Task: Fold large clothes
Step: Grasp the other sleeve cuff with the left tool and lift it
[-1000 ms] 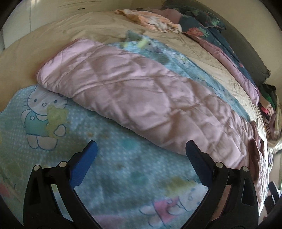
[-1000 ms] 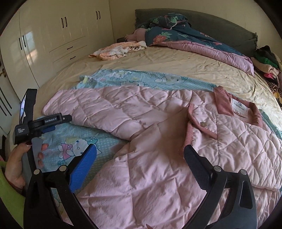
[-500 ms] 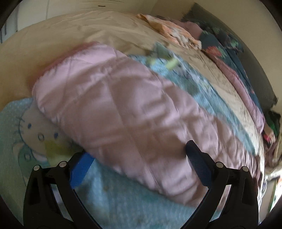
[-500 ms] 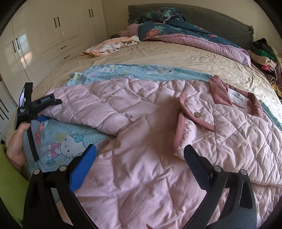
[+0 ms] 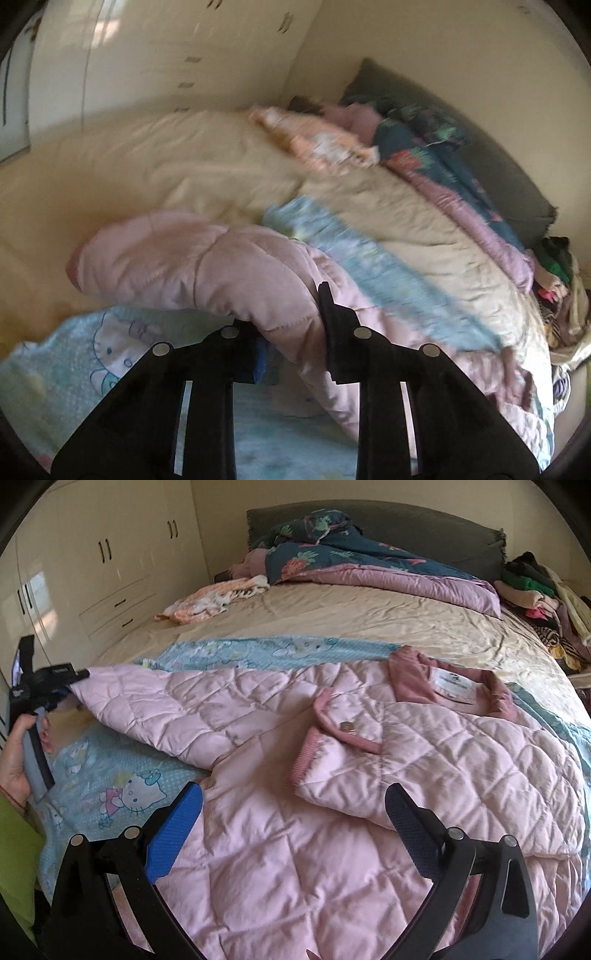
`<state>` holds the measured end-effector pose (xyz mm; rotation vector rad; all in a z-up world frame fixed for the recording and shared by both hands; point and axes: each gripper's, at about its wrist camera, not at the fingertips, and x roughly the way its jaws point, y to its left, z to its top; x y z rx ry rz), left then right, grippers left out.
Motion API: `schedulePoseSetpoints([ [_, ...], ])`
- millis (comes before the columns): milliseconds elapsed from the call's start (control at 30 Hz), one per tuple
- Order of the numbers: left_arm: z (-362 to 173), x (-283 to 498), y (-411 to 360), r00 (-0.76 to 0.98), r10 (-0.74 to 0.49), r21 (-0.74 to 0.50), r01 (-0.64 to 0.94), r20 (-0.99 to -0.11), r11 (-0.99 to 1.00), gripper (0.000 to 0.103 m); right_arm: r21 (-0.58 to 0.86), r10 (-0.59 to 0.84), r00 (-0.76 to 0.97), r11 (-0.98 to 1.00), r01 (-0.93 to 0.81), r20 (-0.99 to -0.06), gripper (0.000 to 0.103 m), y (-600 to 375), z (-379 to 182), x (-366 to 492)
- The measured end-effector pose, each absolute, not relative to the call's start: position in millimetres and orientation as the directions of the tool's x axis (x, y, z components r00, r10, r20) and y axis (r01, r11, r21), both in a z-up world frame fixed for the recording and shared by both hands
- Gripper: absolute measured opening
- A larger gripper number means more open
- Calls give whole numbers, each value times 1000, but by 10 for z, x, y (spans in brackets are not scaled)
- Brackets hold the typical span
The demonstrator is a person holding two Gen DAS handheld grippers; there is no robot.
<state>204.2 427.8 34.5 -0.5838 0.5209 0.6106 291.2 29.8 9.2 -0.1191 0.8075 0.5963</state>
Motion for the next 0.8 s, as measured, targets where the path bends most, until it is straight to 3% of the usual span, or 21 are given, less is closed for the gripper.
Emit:
schedulePoseSetpoints([
  [400,1392,2178,3229,819,335,-271,-492,-466,827,14,128,431,604,869,-478,-670,99,-406,420,2719],
  [800,1782,2390,2294,870,262,-210,-373,-417,904,13,128,382,666,908,-398,-640,99,-1152,639,2553],
])
